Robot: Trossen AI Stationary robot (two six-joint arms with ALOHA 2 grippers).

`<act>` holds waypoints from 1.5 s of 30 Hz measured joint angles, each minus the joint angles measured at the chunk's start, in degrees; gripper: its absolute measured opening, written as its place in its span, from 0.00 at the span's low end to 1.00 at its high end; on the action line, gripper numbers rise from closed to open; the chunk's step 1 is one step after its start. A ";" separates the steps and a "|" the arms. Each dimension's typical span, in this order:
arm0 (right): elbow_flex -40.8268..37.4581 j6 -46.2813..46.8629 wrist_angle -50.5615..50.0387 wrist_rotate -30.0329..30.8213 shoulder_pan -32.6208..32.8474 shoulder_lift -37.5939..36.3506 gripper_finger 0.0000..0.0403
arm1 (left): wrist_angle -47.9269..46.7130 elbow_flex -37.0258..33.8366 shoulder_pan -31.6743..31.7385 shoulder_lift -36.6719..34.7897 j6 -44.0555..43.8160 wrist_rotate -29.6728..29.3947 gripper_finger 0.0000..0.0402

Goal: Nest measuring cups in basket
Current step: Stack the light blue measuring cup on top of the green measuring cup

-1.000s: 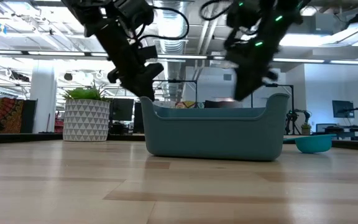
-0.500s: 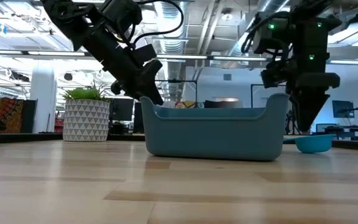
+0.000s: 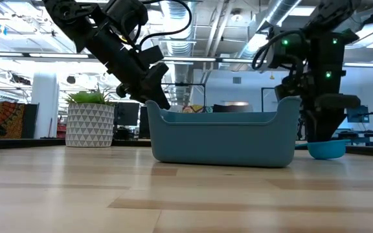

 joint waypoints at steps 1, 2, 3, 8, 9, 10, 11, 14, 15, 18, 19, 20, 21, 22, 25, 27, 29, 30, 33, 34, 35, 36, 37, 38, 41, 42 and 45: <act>-0.55 -0.45 1.14 -0.10 -0.18 0.00 0.60 | 0.00 0.00 0.00 0.00 0.00 0.00 0.34; -1.11 -0.96 2.14 -0.39 -0.22 0.00 0.58 | 0.00 0.00 0.00 0.00 0.00 0.00 0.34; -1.62 -1.27 2.92 -0.52 -0.22 0.00 0.56 | 0.00 0.00 0.00 0.00 0.03 0.00 0.34; -2.11 -0.96 3.75 -1.39 -0.19 0.02 0.40 | -0.02 0.00 0.00 0.00 0.50 -0.02 0.34; -2.11 -0.37 3.75 -1.53 -0.19 0.02 0.36 | -0.02 0.00 0.00 0.00 0.50 -0.02 0.34; -2.11 0.27 3.77 -1.58 -0.19 0.02 0.31 | -0.02 0.00 0.00 0.01 0.52 -0.02 0.34; -2.11 1.03 3.77 -1.59 -0.19 0.02 0.26 | -0.02 0.00 0.01 0.02 0.63 -0.03 0.34; -1.98 3.86 3.84 -1.77 -0.20 -0.01 0.10 | -0.02 0.00 0.02 0.02 1.16 -0.53 0.34; -1.78 5.23 3.71 -1.84 -0.27 -0.09 0.06 | -0.01 0.00 0.02 0.02 1.16 -0.55 0.34; 0.10 9.92 1.32 -1.94 -1.02 -0.02 0.05 | -0.01 0.00 0.02 0.02 1.53 -0.57 0.34; 1.09 11.30 0.64 -1.86 -1.38 0.00 0.07 | 0.00 0.00 0.02 0.02 1.72 -0.57 0.34; 2.05 12.56 0.36 -1.62 -1.81 0.00 0.08 | 0.00 0.00 0.02 0.02 1.99 -0.57 0.34; 3.17 13.68 0.36 -1.41 -2.26 0.02 0.10 | 0.00 0.00 0.02 0.02 2.02 -0.57 0.34; 4.48 14.60 0.45 -0.72 -2.70 0.02 0.10 | 0.00 0.00 0.02 0.02 2.01 -0.57 0.34; 8.64 15.48 0.41 0.16 -4.09 0.02 0.07 | 0.00 0.00 0.02 0.02 1.99 -0.57 0.34; 11.70 14.58 0.50 0.12 -4.85 0.02 0.04 | -0.02 0.00 0.02 0.02 1.98 -0.57 0.34; 14.77 10.45 0.63 0.09 -5.24 0.02 0.03 | -0.07 0.00 0.02 0.02 1.97 -0.56 0.34; 16.12 8.64 0.93 0.22 -5.26 0.02 0.03 | -0.12 0.00 0.02 0.02 2.00 -0.54 0.34; 19.20 4.89 5.58 -0.01 -6.55 0.19 0.05 | -0.13 0.00 0.02 0.02 2.14 -0.55 0.34; 20.26 3.65 7.90 -0.60 -7.27 1.10 0.06 | -0.13 0.00 0.06 0.02 2.18 -0.54 0.34; 21.33 2.26 10.09 -1.40 -8.02 2.38 0.06 | -0.13 0.00 0.09 0.04 2.21 -0.53 0.34; 22.56 0.56 10.95 -2.12 -8.96 4.01 0.06 | -0.11 0.00 0.09 0.04 2.21 -0.52 0.34; 24.01 -1.39 10.53 -2.47 -9.88 5.63 0.06 | -0.09 0.00 0.09 0.04 2.21 -0.52 0.34; 25.83 -3.56 9.91 -2.70 -10.73 7.61 0.05 | -0.09 0.00 0.09 0.04 2.21 -0.52 0.34; 32.40 -10.07 9.52 -2.94 -13.25 13.87 0.04 | -0.09 0.00 0.09 0.04 2.21 -0.52 0.34; 34.63 -11.80 8.11 -3.20 -13.98 15.74 0.04 | -0.25 0.00 0.09 0.04 2.21 -0.52 0.34; 41.28 -17.50 5.71 -5.40 -15.58 20.85 0.06 | -1.58 -0.01 0.09 0.04 2.19 -0.50 0.34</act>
